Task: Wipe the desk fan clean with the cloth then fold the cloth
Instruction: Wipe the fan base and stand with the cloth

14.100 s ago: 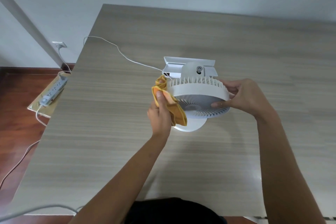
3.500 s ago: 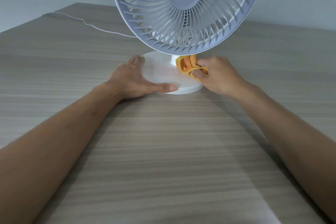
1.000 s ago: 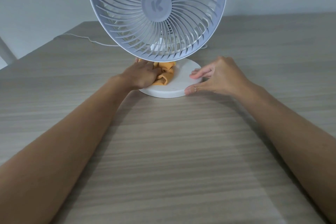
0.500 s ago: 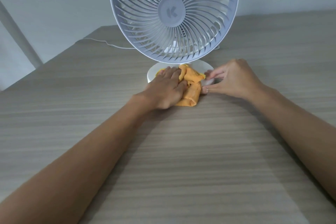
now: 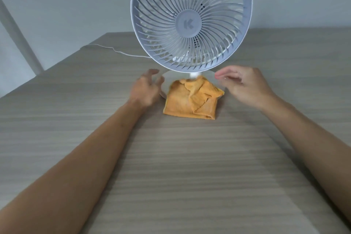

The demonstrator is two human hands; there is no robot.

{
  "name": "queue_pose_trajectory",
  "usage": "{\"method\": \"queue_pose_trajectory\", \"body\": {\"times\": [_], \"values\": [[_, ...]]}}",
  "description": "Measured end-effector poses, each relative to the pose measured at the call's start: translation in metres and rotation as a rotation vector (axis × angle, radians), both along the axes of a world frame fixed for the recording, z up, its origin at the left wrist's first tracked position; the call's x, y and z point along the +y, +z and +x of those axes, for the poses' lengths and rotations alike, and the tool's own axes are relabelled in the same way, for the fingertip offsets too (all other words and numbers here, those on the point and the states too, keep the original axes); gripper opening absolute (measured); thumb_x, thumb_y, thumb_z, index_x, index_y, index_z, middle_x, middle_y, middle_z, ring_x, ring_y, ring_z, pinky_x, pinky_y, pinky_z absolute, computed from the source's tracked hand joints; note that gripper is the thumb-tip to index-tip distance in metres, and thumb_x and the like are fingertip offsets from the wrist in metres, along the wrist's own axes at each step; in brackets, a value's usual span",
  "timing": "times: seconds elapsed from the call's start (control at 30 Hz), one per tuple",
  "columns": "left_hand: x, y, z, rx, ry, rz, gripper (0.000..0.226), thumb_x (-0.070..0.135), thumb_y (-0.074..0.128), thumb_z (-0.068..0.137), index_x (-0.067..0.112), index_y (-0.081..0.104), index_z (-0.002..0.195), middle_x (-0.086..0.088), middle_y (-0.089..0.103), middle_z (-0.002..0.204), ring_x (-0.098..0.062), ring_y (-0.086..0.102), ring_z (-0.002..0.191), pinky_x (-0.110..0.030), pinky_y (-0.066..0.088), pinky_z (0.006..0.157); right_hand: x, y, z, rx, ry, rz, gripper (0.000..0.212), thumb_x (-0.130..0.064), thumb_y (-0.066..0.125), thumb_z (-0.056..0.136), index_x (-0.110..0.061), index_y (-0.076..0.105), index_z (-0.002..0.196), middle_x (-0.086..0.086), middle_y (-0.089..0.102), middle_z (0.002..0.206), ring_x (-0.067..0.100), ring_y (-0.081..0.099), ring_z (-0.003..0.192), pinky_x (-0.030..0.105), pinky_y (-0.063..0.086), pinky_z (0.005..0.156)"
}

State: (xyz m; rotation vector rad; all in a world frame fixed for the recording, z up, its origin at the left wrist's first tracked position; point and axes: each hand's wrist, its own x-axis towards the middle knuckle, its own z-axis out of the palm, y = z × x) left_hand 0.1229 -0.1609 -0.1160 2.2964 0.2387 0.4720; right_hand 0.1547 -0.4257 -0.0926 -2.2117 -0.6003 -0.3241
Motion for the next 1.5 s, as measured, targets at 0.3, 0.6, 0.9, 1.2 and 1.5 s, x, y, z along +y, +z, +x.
{"method": "queue_pose_trajectory", "body": {"times": [0.3,0.6,0.9,1.2,1.5], "values": [[0.002,-0.002,0.003,0.221,-0.090,0.182,0.041,0.031,0.040,0.099,0.017,0.046,0.138,-0.011,0.050,0.143,-0.030,0.041,0.134,-0.037,0.025,0.112,0.050,-0.024,-0.006,-0.149,0.211,-0.339,0.047,-0.053,0.061,0.086,-0.036,0.059,0.129,-0.009,0.057,0.141,0.010,0.047,0.136,0.038,0.039,0.111],[0.001,0.000,0.003,0.253,-0.122,0.283,0.049,0.031,0.030,0.103,0.015,0.029,0.150,-0.011,0.037,0.154,-0.028,0.028,0.141,-0.037,0.013,0.117,0.001,-0.006,0.006,-0.046,0.099,-0.270,0.031,-0.019,0.076,0.078,-0.033,0.075,0.107,-0.015,0.072,0.111,-0.007,0.066,0.072,0.005,0.039,0.061],[-0.001,-0.005,0.004,0.222,-0.117,0.297,0.048,0.032,0.034,0.101,0.015,0.035,0.146,-0.009,0.042,0.150,-0.025,0.033,0.140,-0.037,0.013,0.116,0.007,-0.007,0.032,-0.101,-0.279,-0.024,0.025,-0.017,0.062,0.088,-0.019,0.072,0.111,0.010,0.072,0.097,0.029,0.063,0.100,0.020,0.038,0.083],[-0.012,-0.009,-0.005,0.207,-0.123,0.472,0.049,0.034,0.028,0.102,0.009,0.033,0.143,-0.012,0.041,0.148,-0.025,0.033,0.138,-0.043,0.019,0.111,0.025,-0.012,0.028,-0.068,-0.105,-0.406,0.026,-0.035,0.053,0.095,-0.015,0.066,0.106,0.005,0.067,0.097,0.031,0.059,0.100,0.028,0.036,0.076],[-0.021,-0.010,-0.008,0.236,-0.097,0.565,0.047,0.036,0.021,0.102,0.005,0.037,0.135,-0.017,0.043,0.139,-0.027,0.034,0.134,-0.049,0.022,0.110,0.024,-0.015,0.007,-0.169,-0.059,-0.491,0.026,-0.028,0.049,0.097,-0.015,0.065,0.112,0.010,0.068,0.096,0.037,0.058,0.098,0.034,0.041,0.078]]}}
